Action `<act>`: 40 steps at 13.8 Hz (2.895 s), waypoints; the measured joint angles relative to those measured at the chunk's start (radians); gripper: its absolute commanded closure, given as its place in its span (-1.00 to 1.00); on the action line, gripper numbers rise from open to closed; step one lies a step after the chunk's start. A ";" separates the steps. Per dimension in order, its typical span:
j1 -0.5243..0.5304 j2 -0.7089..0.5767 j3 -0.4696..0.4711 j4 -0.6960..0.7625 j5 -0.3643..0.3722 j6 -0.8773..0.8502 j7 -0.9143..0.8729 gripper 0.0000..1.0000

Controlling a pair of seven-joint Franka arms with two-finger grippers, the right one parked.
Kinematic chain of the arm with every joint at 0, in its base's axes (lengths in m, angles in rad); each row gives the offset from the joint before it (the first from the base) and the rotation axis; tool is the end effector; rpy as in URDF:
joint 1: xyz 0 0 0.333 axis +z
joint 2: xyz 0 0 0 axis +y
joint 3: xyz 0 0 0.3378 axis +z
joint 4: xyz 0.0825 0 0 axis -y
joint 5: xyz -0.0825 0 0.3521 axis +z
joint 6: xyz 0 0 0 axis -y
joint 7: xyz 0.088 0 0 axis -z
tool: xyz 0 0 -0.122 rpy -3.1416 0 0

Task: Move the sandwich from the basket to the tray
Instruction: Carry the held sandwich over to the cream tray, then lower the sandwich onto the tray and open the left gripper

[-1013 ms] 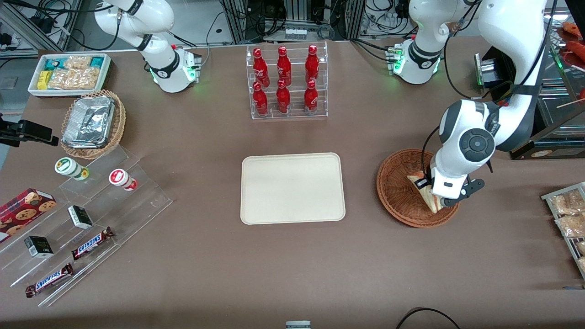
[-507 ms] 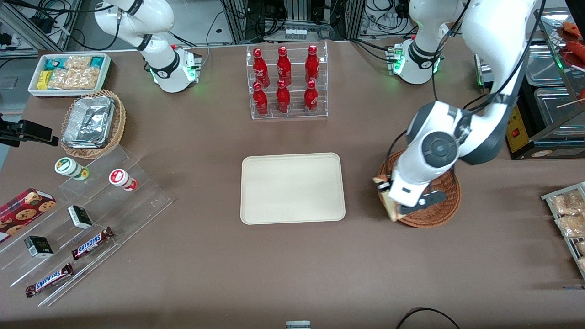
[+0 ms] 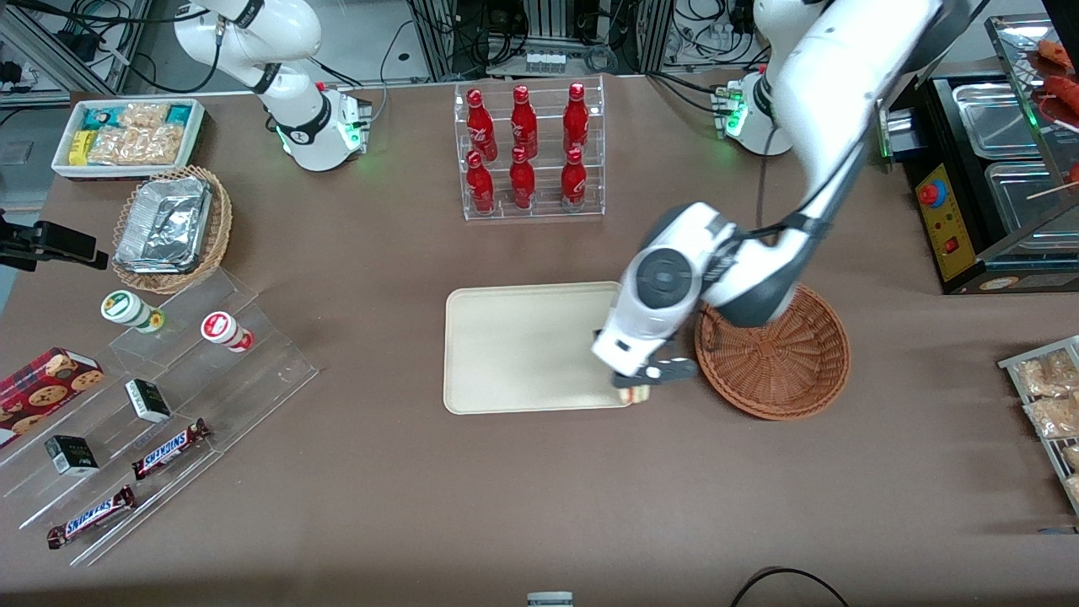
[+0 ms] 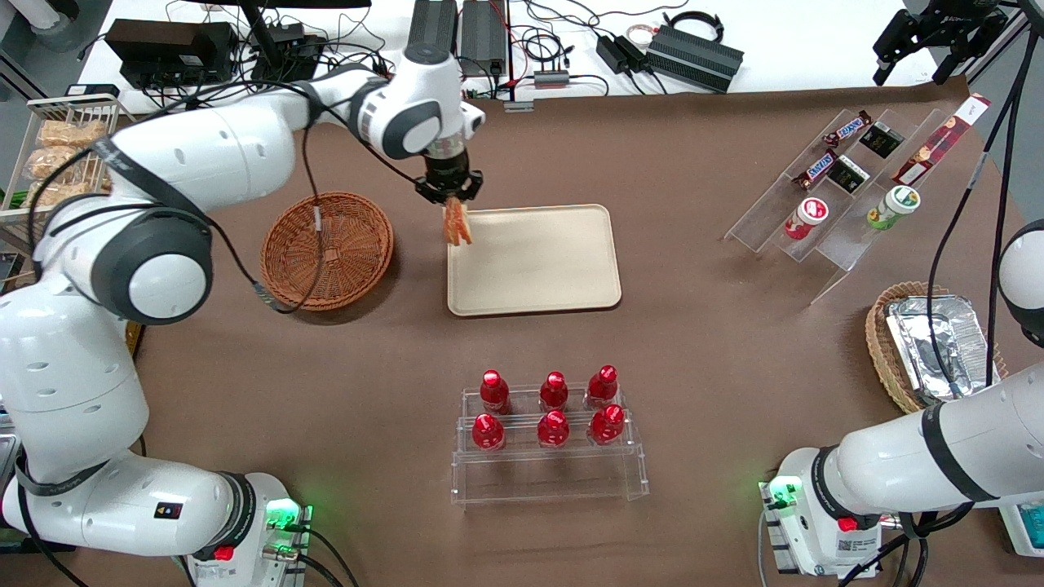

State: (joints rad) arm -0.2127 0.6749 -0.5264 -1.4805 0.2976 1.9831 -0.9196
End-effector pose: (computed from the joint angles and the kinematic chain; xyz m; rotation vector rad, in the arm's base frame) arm 0.5621 -0.3901 0.3276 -3.1128 -0.2083 0.1452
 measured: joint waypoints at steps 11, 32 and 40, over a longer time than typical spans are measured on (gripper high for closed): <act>-0.280 0.235 0.077 0.260 0.057 0.024 -0.175 1.00; -0.298 0.261 0.070 0.324 0.026 -0.025 -0.247 -1.00; -0.298 0.143 0.068 0.366 0.019 -0.155 -0.247 -1.00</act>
State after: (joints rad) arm -0.5105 0.8182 -0.4582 -1.1148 0.3165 1.8285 -1.1668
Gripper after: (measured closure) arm 0.000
